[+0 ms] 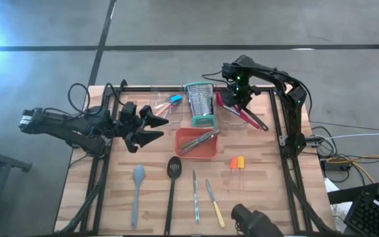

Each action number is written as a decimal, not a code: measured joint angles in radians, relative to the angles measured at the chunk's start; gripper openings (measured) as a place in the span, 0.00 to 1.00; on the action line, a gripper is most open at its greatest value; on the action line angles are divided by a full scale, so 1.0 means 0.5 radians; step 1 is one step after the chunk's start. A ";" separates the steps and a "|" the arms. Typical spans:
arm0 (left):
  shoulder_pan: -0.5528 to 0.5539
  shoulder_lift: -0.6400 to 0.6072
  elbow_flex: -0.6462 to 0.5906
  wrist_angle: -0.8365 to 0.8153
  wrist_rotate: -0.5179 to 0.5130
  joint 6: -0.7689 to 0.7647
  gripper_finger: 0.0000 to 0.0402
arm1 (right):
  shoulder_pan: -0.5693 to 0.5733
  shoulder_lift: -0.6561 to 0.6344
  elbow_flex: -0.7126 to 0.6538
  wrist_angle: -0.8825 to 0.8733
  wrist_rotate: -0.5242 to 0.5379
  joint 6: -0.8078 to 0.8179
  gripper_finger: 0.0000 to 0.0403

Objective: Pick & Place Kitchen Items
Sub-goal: Put the black serving spoon into the right transparent bin, then put the yellow knife into the orange bin

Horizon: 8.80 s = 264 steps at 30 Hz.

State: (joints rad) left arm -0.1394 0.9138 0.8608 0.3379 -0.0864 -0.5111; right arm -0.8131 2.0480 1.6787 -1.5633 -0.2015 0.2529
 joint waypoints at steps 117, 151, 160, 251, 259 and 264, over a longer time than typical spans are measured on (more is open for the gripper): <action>0.004 0.032 0.000 -0.456 -0.076 0.197 0.75 | 2.815 -0.729 -0.792 1.751 1.100 2.641 0.50; 0.002 0.034 0.000 -0.503 -0.091 -0.015 0.75 | 2.959 0.589 0.434 0.986 0.573 2.792 0.50; 0.002 0.034 0.000 -0.519 -0.085 -0.050 0.75 | 3.052 0.588 0.406 1.064 0.535 2.991 0.50; 0.122 0.507 -0.111 0.581 -0.001 0.047 0.75 | 2.708 -0.978 0.160 1.397 2.198 1.235 0.10; 0.142 0.508 -0.038 0.602 0.200 0.127 0.75 | 2.643 -0.978 0.153 1.671 2.058 1.011 0.10; 0.145 0.519 -0.009 0.700 0.315 0.141 0.75 | 2.616 -0.981 0.129 2.037 1.907 0.735 0.10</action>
State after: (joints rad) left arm -0.0669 1.1732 0.8562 0.6877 0.0713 -0.4405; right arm 0.4950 1.5574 1.7430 -0.5451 0.7521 0.6203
